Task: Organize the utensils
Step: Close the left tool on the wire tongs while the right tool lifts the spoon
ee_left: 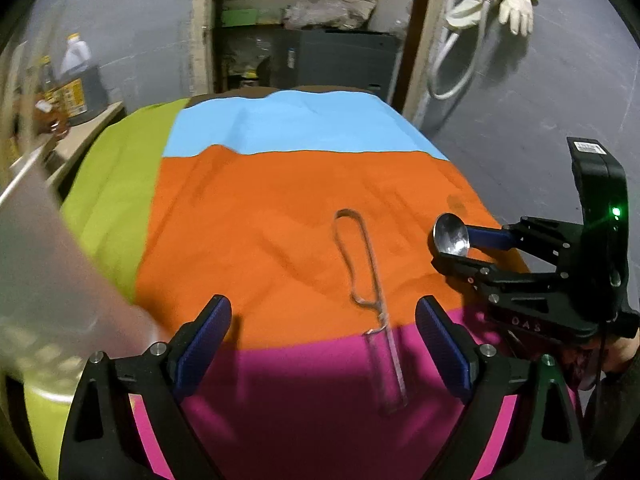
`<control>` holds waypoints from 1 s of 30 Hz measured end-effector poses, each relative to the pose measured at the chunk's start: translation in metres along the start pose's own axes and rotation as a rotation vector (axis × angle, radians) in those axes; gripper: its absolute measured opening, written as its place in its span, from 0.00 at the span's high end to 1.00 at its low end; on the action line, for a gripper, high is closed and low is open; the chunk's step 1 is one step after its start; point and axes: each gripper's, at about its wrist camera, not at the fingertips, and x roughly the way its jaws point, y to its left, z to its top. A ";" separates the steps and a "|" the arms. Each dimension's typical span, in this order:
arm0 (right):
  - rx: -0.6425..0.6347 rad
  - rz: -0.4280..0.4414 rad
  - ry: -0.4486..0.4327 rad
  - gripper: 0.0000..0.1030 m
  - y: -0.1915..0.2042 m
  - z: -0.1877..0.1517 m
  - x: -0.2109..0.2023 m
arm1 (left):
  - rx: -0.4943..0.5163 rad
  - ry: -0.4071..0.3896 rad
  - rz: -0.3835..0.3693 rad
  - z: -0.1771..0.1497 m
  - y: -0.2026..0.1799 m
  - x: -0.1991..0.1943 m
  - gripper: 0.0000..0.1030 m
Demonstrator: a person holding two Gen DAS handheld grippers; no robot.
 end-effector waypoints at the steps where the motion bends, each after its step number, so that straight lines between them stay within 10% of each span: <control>1: 0.004 0.000 0.000 0.61 -0.002 -0.001 0.000 | 0.014 0.011 -0.009 0.004 -0.004 0.006 0.20; 8: 0.023 0.015 -0.001 0.61 -0.007 -0.002 0.000 | 0.058 0.119 -0.039 0.022 -0.012 0.046 0.58; 30: 0.057 0.013 0.000 0.61 -0.006 0.005 0.005 | 0.023 0.171 -0.029 0.036 -0.009 0.053 0.83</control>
